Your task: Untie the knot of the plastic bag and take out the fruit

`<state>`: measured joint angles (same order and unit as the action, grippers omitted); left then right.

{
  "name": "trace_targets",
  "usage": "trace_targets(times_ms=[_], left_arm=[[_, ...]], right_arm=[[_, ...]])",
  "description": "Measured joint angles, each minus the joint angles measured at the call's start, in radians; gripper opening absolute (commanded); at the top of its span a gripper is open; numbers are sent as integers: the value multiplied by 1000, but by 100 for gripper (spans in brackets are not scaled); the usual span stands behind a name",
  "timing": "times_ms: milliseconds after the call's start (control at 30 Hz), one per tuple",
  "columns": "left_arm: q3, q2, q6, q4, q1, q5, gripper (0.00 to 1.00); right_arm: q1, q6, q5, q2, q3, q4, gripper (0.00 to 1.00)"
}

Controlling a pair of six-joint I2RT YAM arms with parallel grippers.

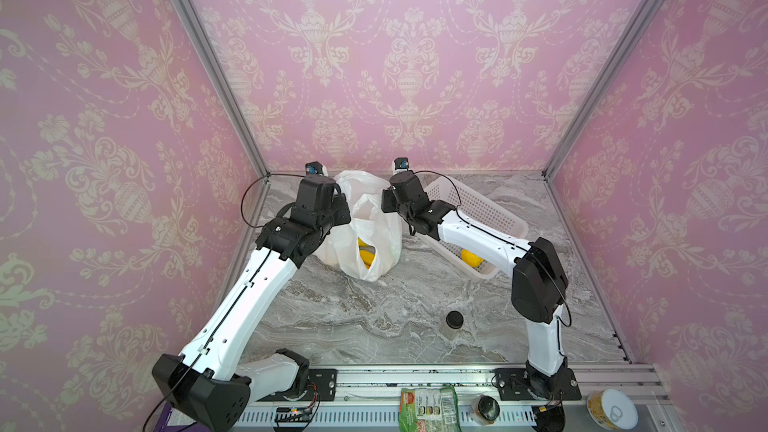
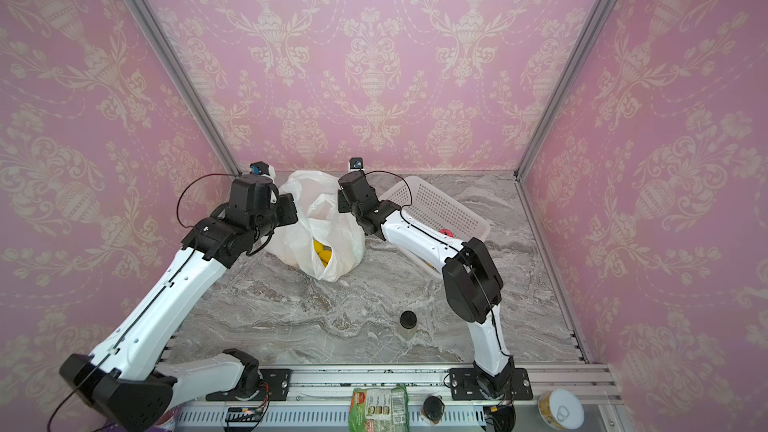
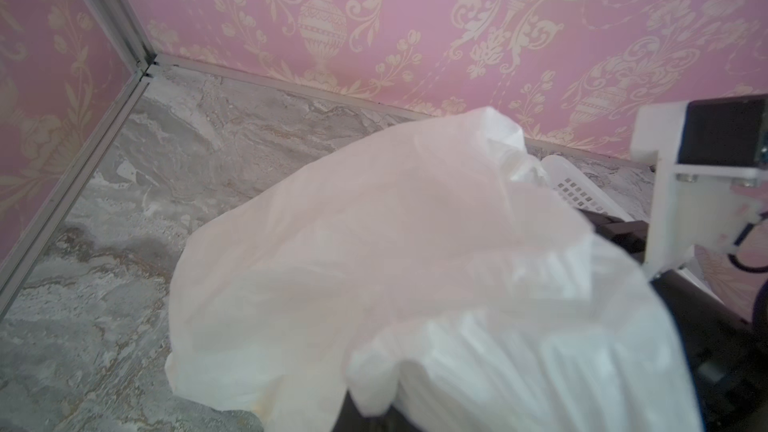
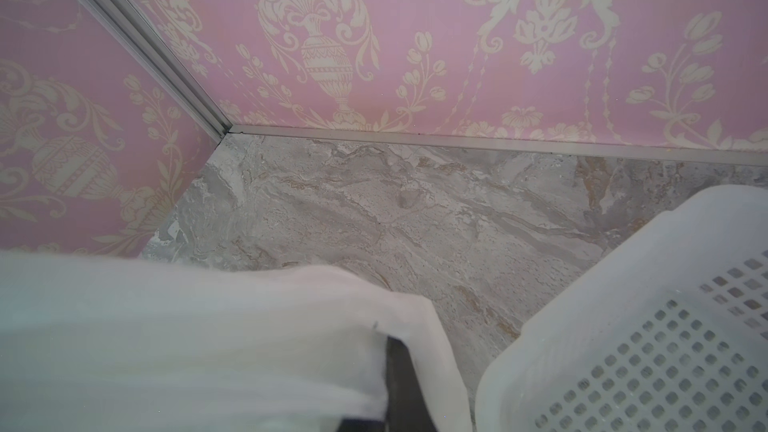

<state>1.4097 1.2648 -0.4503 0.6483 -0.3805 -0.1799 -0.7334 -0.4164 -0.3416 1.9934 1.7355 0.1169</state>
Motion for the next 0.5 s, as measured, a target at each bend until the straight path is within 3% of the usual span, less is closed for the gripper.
trace_targets(times_ms=[100,167,267,400,500], left_arm=[[112,62,32,4,4,29,0],[164,82,47,1,5,47,0],[151,60,49,-9,5,77,0],[-76,-66,26,-66,3,125,0],[-307,-174,-18,-89,-2,143,0]], right_arm=[[0,1,0,-12,7,-1,2],[0,7,0,-19,8,-7,10],[0,34,2,-34,2,-17,36],[0,53,3,-116,-95,-67,74],[0,67,13,-206,-188,-84,83]])
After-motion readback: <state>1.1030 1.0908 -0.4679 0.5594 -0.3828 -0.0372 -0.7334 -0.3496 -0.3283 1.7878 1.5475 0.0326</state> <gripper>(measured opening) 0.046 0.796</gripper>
